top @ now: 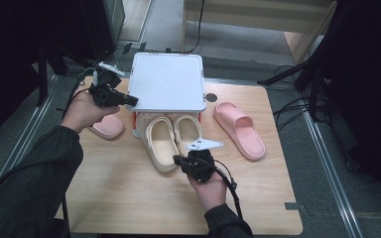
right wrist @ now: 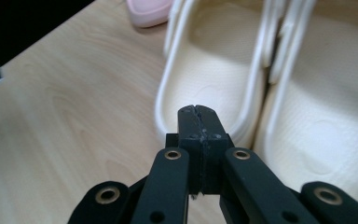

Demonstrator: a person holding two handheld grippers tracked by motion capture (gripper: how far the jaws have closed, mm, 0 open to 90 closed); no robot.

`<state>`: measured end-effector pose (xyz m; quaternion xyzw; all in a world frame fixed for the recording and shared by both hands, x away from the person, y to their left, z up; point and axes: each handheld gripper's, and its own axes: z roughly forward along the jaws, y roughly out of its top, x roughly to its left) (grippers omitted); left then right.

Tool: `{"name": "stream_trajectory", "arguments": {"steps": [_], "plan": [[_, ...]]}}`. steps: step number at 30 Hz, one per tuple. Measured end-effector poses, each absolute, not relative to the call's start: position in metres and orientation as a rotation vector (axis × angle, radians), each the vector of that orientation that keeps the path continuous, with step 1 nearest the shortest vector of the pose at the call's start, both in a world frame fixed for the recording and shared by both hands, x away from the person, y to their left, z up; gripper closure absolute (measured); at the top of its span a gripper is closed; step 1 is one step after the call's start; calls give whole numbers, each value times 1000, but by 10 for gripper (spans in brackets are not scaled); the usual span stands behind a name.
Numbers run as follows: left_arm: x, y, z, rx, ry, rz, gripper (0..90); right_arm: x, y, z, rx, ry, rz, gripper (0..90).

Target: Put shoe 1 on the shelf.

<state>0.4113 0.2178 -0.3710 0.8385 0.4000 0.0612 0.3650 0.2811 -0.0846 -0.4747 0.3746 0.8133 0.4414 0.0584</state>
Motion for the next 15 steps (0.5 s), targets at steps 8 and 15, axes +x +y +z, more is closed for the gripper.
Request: {"name": "stream_trajectory", "arguments": {"steps": [8,15], "plan": [[411,218,-371,2155,1026,157,894,271,-83,-492,1057,2538,1359,900],[411,218,-371,2157,1025,162,894,269,-76,-509,971,2592,1233,900]]}}
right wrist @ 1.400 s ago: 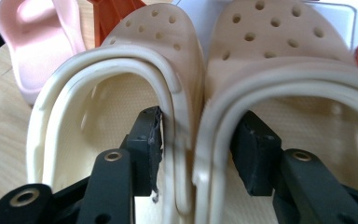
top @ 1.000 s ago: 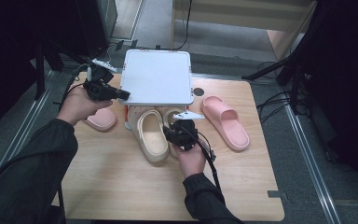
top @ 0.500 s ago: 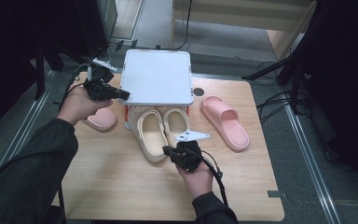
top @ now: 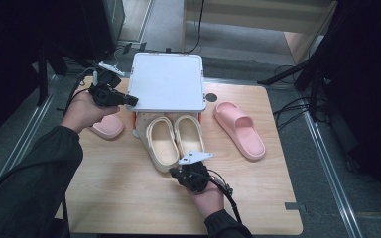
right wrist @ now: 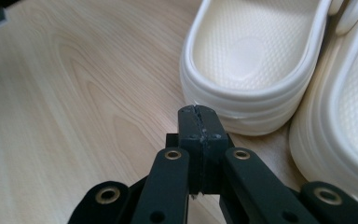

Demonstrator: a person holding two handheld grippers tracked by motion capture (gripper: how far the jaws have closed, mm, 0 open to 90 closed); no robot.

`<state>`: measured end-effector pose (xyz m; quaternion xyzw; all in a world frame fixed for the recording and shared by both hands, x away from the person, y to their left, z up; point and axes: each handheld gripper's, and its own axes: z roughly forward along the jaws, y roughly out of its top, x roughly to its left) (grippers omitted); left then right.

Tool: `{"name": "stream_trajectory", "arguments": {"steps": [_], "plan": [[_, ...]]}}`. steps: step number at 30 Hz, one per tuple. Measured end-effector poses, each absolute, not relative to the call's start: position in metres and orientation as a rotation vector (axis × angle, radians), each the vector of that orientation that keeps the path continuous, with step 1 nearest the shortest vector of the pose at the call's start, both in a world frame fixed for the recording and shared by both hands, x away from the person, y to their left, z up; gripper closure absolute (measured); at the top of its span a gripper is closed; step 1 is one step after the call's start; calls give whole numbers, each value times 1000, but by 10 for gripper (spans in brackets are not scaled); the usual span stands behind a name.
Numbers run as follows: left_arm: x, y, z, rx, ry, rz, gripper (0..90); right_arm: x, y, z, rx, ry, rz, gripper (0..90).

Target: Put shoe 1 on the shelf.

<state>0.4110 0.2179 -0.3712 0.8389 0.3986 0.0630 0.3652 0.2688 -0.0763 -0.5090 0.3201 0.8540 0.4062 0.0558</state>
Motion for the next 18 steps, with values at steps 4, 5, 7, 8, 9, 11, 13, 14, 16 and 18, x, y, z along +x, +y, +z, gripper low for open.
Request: {"name": "stream_trajectory", "arguments": {"steps": [4,5,7,8,9,11,13,14,16,18], "plan": [[411,217,-371,2157,1023,164,894,271,-73,-513,957,2586,1194,900],[411,217,-371,2157,1024,163,894,272,-72,-513,963,2581,1196,900],[411,217,-371,2157,1025,163,894,273,-72,-513,969,2576,1198,900],[411,217,-371,2157,1025,163,894,274,-71,-512,972,2575,1202,900],[411,217,-371,2157,1026,160,894,275,-69,-512,965,2571,1202,900],[411,217,-371,2157,1025,161,893,276,-68,-511,965,2568,1200,900],[411,217,-371,2156,1026,158,893,276,-66,-510,961,2563,1198,900],[411,217,-371,2158,1026,160,893,277,-64,-510,960,2559,1201,900],[411,217,-371,2158,1027,162,893,279,-61,-508,971,2550,1214,900],[411,216,-371,2158,1029,160,893,282,-57,-507,983,2547,1208,900]]}}
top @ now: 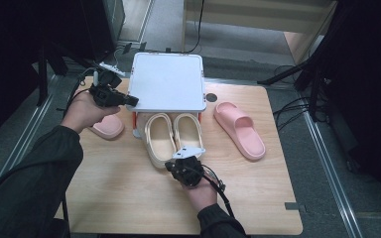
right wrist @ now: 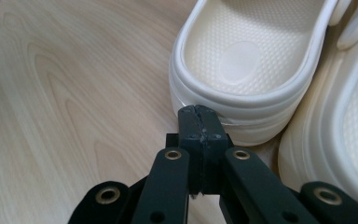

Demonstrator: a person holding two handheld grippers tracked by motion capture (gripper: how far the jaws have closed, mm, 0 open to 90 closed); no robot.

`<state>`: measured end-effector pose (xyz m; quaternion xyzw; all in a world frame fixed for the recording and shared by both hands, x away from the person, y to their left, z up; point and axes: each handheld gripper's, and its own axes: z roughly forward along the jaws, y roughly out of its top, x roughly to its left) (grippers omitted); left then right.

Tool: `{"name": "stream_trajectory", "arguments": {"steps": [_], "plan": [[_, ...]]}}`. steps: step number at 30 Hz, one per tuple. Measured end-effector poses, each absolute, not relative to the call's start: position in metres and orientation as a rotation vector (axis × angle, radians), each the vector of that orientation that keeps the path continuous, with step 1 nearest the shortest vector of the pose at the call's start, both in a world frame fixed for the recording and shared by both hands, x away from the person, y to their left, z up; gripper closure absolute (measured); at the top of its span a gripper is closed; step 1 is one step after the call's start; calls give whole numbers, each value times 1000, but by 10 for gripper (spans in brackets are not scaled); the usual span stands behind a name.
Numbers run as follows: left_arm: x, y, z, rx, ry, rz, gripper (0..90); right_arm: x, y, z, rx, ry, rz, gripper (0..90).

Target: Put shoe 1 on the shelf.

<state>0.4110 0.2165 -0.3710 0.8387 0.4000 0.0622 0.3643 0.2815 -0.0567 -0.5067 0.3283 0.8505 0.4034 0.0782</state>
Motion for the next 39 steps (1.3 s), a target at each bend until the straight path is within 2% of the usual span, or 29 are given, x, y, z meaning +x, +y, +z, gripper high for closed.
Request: {"name": "stream_trajectory", "arguments": {"steps": [20,33,39], "plan": [[411,217,-371,2153,1035,153,894,333,4,-508,1128,2453,1166,900],[411,217,-371,2161,1030,159,894,365,18,-510,1142,2401,1119,900],[411,217,-371,2152,1034,153,894,361,16,-506,1168,2420,1202,900]]}}
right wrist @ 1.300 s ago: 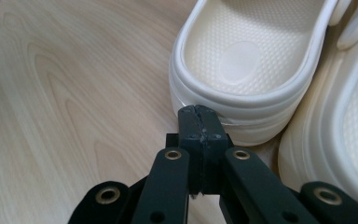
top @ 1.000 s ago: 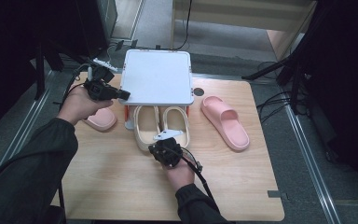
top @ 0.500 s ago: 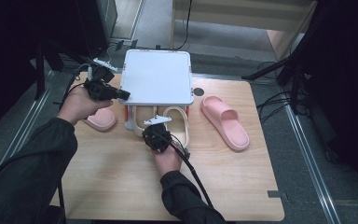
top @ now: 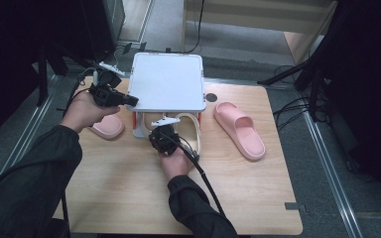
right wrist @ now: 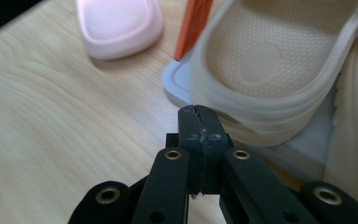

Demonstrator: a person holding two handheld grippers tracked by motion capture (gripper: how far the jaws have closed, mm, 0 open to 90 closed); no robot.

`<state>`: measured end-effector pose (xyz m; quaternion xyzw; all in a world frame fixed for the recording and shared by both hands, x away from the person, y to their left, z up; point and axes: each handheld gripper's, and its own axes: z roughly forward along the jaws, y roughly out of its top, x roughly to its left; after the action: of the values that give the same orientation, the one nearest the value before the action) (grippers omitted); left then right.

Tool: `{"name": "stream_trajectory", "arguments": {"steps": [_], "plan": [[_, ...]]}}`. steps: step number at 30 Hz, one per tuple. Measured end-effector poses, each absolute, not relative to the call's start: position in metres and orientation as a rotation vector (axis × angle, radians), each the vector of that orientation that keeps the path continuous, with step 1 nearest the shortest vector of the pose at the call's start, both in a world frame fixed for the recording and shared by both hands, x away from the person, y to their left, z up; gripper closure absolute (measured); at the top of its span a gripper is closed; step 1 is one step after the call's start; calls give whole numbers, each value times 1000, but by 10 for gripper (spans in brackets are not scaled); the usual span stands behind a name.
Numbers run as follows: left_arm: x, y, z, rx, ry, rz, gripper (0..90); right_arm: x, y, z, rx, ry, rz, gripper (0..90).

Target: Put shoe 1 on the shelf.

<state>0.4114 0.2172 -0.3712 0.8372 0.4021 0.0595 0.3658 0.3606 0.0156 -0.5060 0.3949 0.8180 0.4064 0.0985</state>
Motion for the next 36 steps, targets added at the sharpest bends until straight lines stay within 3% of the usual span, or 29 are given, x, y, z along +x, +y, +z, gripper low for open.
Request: {"name": "stream_trajectory", "arguments": {"steps": [8,20,36], "plan": [[411,216,-370,2159,1043,158,892,329,-6,-493,1103,2425,1256,900],[411,216,-370,2157,1057,152,893,294,-83,-474,1068,2437,1290,900],[411,216,-369,2168,1052,157,892,286,-133,-495,1052,2534,1192,900]]}}
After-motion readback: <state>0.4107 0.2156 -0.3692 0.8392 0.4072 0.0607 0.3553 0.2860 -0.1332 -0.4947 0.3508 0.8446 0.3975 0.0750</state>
